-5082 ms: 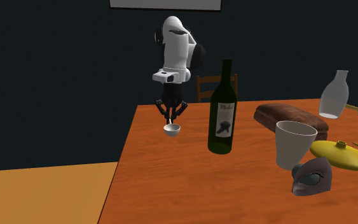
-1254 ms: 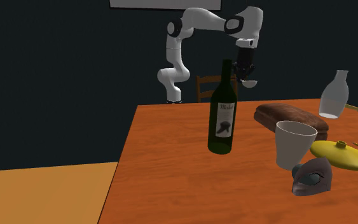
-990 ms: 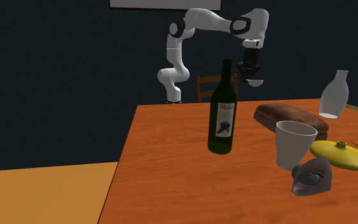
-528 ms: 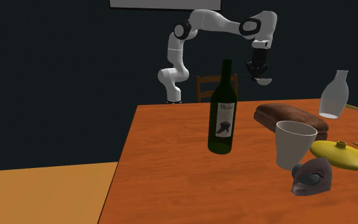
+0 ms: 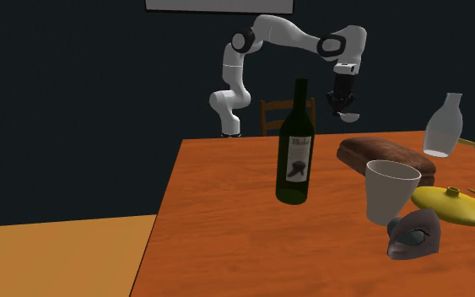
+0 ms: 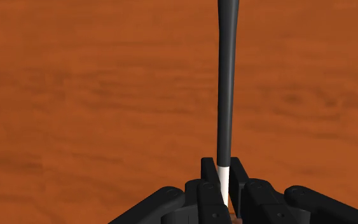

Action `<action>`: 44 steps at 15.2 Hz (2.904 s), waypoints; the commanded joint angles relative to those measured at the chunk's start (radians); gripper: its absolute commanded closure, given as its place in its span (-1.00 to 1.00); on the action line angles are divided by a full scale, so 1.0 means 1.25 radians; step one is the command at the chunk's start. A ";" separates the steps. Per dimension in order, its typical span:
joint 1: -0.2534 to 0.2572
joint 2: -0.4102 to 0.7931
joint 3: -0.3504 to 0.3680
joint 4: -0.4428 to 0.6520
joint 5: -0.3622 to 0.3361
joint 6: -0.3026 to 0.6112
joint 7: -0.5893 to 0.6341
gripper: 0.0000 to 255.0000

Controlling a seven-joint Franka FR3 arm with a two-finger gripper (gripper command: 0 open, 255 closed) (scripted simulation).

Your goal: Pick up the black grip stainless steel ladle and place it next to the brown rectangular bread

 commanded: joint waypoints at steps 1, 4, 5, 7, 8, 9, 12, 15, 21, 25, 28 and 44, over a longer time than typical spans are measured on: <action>0.000 0.003 -0.001 -0.019 -0.003 0.022 0.003 1.00; 0.000 0.010 -0.002 -0.043 -0.008 0.052 0.009 1.00; 0.000 0.013 -0.002 -0.051 -0.009 0.062 0.011 1.00; 0.001 0.019 -0.003 -0.065 -0.014 0.081 0.015 1.00; 0.001 0.022 -0.003 -0.072 -0.016 0.091 0.017 1.00; 0.001 0.025 -0.004 -0.079 -0.018 0.101 0.019 1.00; 0.002 0.036 -0.006 -0.099 -0.026 0.129 0.026 1.00; 0.004 0.049 -0.008 -0.117 -0.035 0.157 0.033 1.00; 0.008 0.078 -0.014 -0.147 -0.055 0.212 0.050 1.00; 0.010 0.093 -0.017 -0.159 -0.066 0.236 0.059 1.00; 0.010 0.093 -0.017 -0.159 -0.066 0.236 0.059 1.00; 0.009 0.054 -0.005 -0.101 -0.036 0.146 0.040 -1.00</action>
